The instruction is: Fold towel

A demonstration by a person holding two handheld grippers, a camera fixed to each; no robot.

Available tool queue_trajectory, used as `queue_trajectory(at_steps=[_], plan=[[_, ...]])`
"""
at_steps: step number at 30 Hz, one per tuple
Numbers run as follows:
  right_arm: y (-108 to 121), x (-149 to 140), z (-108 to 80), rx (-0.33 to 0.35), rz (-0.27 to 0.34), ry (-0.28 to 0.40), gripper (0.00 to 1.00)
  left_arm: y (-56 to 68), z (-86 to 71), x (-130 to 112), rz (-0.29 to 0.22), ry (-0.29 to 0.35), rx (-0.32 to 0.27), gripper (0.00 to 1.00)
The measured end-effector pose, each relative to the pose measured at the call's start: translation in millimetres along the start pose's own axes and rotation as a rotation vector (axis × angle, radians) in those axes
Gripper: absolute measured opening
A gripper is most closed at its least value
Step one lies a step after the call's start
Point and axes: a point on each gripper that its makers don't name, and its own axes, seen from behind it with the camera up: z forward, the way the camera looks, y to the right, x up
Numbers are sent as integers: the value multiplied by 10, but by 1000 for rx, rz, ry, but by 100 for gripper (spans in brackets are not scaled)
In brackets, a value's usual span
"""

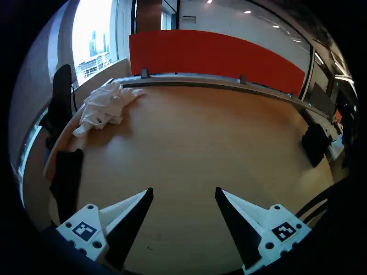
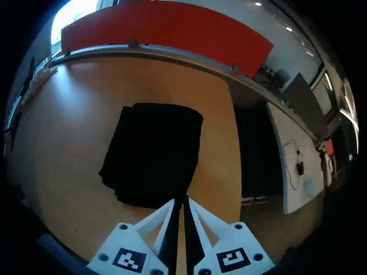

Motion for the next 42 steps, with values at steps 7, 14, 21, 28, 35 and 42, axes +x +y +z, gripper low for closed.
queue_trajectory(at_steps=[7, 14, 21, 28, 35, 42], plan=[[86, -56, -31, -43, 5, -7, 64, -8, 8, 4, -3, 1, -1, 100], [73, -40, -57, -50, 14, 5, 100, 4, 15, 2, -3, 0, -7, 100], [31, 12, -73, -45, 16, 18, 100, 19, 0, 15, 0, 6, -11, 100], [-52, 85, -82, -31, 43, 47, 100, -11, -15, 26, -3, 10, -8, 100], [-288, 204, -73, 26, 130, 101, 100, -18, -30, 50, 0, 17, -8, 100], [-545, 337, -38, 73, 236, 135, 100, -7, -41, 64, -1, 24, -11, 100]])
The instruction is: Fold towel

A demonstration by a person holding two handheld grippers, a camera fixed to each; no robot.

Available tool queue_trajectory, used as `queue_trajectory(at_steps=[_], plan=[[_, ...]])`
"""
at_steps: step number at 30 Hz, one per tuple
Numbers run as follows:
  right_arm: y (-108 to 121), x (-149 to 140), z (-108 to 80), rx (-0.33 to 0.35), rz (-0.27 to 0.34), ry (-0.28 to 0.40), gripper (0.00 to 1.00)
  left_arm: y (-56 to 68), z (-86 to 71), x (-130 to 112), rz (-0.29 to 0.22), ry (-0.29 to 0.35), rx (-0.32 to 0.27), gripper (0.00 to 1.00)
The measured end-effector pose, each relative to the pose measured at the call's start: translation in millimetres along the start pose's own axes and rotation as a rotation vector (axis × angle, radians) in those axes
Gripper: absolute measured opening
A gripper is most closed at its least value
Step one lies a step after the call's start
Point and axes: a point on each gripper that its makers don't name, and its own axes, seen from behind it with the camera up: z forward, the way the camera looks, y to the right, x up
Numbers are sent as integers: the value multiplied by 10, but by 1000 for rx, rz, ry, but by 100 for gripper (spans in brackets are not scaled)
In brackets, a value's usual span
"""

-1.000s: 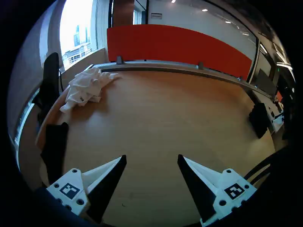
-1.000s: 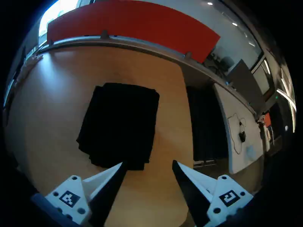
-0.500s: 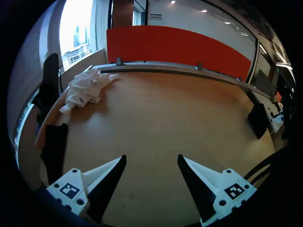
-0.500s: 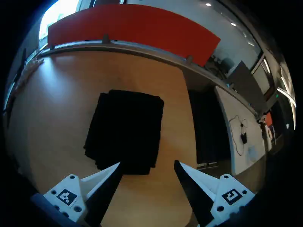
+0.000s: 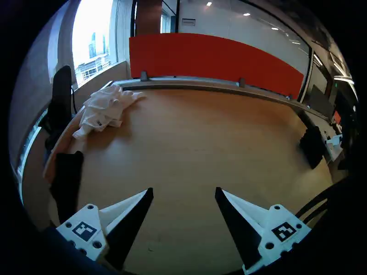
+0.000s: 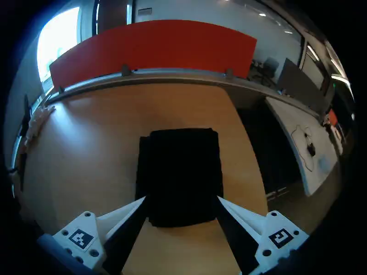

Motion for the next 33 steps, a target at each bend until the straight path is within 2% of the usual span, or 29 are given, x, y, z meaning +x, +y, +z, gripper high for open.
queue_trajectory(at_steps=[8, 14, 29, 33], plan=[[-152, 81, 13, 4, 35, 29, 100, -10, -10, 30, -4, 12, 1, 100], [-276, 225, -49, 2, 39, 90, 100, -2, -5, 94, -10, 30, -10, 100], [-573, 824, -422, -32, 49, 393, 100, 9, -10, 235, -11, 62, -18, 100], [-695, 996, -580, -11, 69, 488, 100, 14, -14, 305, -12, 80, -23, 100]])
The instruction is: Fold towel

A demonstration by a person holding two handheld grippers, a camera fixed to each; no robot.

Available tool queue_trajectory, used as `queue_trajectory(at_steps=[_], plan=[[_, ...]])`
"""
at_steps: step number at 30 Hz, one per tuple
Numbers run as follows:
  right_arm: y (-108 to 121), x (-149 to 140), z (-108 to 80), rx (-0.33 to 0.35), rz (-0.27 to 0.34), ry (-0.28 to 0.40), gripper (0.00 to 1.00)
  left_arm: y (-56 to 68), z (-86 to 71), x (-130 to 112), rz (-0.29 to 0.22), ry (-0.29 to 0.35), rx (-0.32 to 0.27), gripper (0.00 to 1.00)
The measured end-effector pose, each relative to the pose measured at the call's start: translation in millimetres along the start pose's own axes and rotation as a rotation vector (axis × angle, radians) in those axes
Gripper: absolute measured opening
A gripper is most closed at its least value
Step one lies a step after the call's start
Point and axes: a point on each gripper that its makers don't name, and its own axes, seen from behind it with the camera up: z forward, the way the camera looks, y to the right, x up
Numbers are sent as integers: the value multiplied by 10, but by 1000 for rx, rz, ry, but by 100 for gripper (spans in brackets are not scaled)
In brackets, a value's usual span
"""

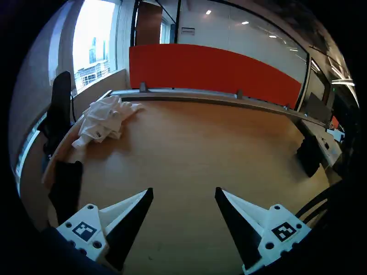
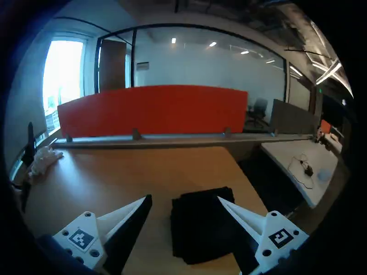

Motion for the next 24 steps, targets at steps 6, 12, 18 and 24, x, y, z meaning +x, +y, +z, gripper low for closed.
queue_trajectory(at_steps=[6, 12, 18, 24], plan=[[-195, 336, -106, 35, 51, 132, 99, -7, -12, 135, 6, 34, -3, 100], [-248, 570, -226, 22, 46, 239, 99, -30, -19, 299, 16, 81, 8, 100], [-298, 629, -299, -2, 3, 273, 99, -64, -20, 457, 19, 132, 21, 100], [-378, 676, -343, -4, -23, 287, 99, -143, -46, 695, 21, 212, 44, 100]])
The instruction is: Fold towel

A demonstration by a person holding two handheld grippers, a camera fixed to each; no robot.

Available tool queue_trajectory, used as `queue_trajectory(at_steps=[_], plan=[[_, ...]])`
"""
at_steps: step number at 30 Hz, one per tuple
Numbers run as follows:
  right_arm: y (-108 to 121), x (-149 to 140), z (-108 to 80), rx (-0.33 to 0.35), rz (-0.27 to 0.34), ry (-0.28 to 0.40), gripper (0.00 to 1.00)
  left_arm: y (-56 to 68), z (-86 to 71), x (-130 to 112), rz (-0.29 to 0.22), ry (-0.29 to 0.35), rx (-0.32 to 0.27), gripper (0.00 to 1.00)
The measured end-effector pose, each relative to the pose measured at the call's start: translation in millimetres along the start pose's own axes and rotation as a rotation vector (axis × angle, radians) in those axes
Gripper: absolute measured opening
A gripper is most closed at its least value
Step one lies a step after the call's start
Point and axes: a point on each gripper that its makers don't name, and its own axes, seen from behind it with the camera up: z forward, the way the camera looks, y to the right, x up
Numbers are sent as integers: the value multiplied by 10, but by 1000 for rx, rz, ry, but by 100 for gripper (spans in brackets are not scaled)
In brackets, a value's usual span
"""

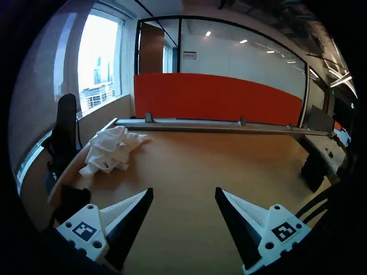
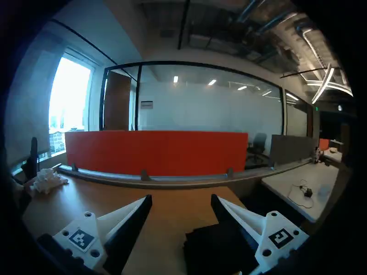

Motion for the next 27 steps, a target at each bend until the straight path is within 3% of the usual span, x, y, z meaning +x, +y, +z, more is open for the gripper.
queue_trajectory(at_steps=[9, 17, 27], plan=[[-216, 103, -32, 12, -35, 9, 99, -110, 26, 551, 33, 159, 26, 100], [-539, 277, -12, 37, -58, 42, 100, -185, 44, 1000, 20, 268, 41, 100], [-1031, 416, 13, 87, -96, 63, 99, -224, 56, 1318, 2, 348, 34, 100]])
